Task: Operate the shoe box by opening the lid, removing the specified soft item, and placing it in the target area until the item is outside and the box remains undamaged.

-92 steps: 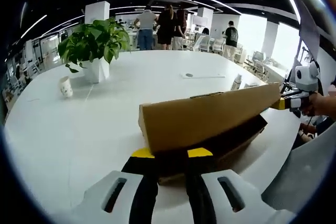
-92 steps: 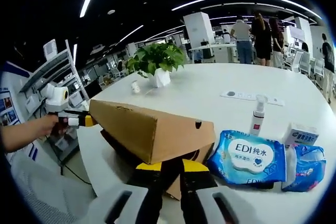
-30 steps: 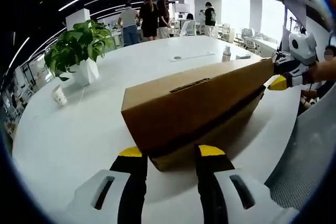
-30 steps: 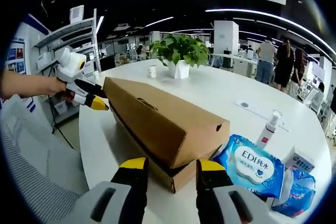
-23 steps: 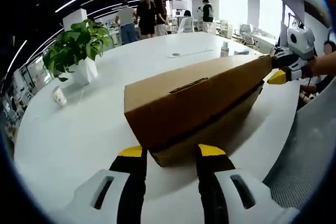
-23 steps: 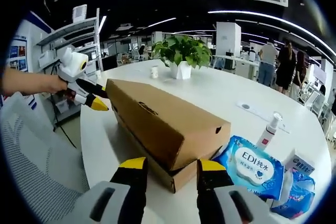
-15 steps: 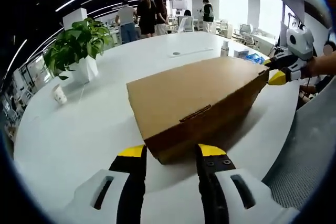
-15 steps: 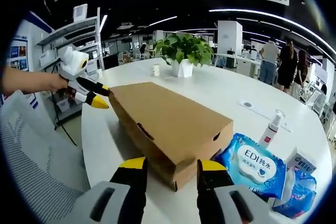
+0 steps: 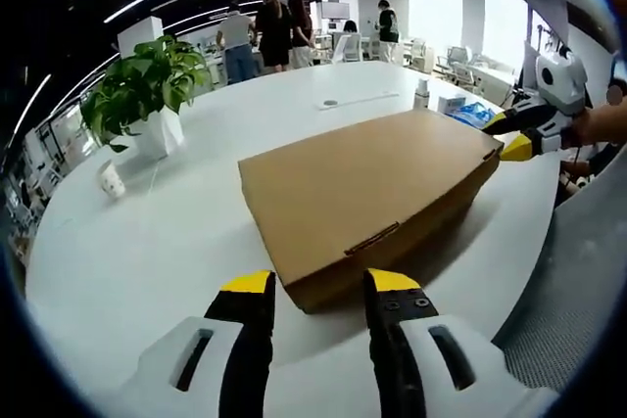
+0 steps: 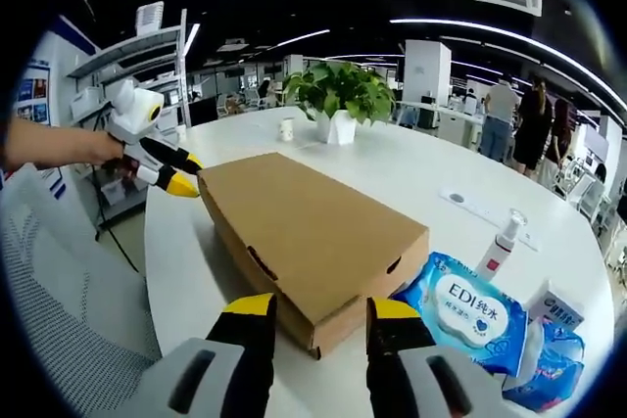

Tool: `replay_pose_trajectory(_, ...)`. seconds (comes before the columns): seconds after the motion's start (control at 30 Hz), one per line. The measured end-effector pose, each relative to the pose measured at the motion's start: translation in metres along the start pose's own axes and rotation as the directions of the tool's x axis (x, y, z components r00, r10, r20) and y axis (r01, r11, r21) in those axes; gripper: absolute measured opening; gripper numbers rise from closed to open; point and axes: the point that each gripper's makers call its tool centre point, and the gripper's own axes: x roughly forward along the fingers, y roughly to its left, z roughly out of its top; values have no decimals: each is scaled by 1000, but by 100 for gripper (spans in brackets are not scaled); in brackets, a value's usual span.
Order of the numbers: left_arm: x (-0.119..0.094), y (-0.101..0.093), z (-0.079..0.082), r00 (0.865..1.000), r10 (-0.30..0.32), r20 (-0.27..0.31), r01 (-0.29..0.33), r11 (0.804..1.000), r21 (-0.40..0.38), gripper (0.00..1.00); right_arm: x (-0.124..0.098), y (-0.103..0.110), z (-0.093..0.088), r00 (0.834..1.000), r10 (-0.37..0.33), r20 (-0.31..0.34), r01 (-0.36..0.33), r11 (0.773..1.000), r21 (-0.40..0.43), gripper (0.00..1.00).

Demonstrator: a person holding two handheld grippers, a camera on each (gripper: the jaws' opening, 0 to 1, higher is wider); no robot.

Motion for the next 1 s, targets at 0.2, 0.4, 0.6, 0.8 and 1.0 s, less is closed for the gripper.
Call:
replay_pose_trajectory(0.2,2,0,3,1000,-17,11,17,1000,4,37,2,3,2,1000,6,4,-6,1000,-6,33)
replay_pose_trajectory(0.4,2,1,2,1000,-23,17,23,1000,-2,37,3,4,1,1000,6,-1,-6,1000,-13,33)
replay_pose_trajectory(0.6,3,0,1,999,-27,27,28,999,-25,37,5,5,-2,1000,3,-11,-3,1000,-12,33)
replay_pose_trajectory(0.8,6,-1,-2,999,-25,25,26,999,-30,38,7,6,-7,1000,5,-24,-5,1000,-6,34)
replay_pose_trajectory(1.0,8,-2,-4,999,-21,26,22,999,-38,38,9,7,-11,999,1,-41,-3,998,-60,34)
